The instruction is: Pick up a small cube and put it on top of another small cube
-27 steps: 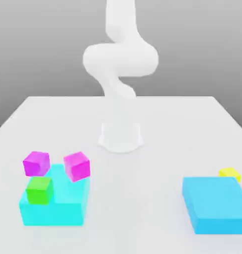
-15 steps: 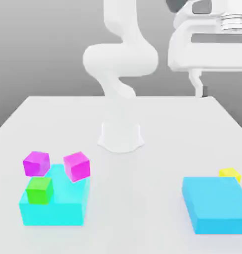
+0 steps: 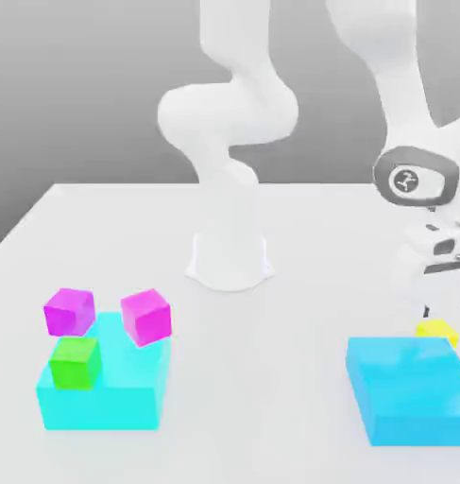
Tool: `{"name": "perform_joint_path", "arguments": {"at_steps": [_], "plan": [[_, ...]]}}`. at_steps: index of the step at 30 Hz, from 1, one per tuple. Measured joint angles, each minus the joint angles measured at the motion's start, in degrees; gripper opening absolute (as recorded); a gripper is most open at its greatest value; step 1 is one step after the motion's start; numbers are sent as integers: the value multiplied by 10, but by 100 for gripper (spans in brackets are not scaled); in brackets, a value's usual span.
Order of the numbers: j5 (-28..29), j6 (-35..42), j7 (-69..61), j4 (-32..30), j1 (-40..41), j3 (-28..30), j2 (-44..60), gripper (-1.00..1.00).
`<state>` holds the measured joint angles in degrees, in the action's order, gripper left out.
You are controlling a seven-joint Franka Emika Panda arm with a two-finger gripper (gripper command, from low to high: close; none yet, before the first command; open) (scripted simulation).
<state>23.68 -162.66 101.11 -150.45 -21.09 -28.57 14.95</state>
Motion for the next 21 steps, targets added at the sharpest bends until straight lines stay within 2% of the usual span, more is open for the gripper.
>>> {"name": "perform_joint_path", "arguments": {"at_steps": [4, 5, 12, 15, 19, 21], "plan": [[81, -42, 63, 19, -71, 87, 63, 0], [95, -51, 74, 23, -86, 105, 75, -100], [97, -53, 76, 23, -87, 106, 76, -100], [48, -28, 38, 11, -46, 54, 39, -100], [-47, 12, -34, -9, 2, -13, -26, -100], [-74, 33, -69, -17, 32, -10, -56, -100]]}}
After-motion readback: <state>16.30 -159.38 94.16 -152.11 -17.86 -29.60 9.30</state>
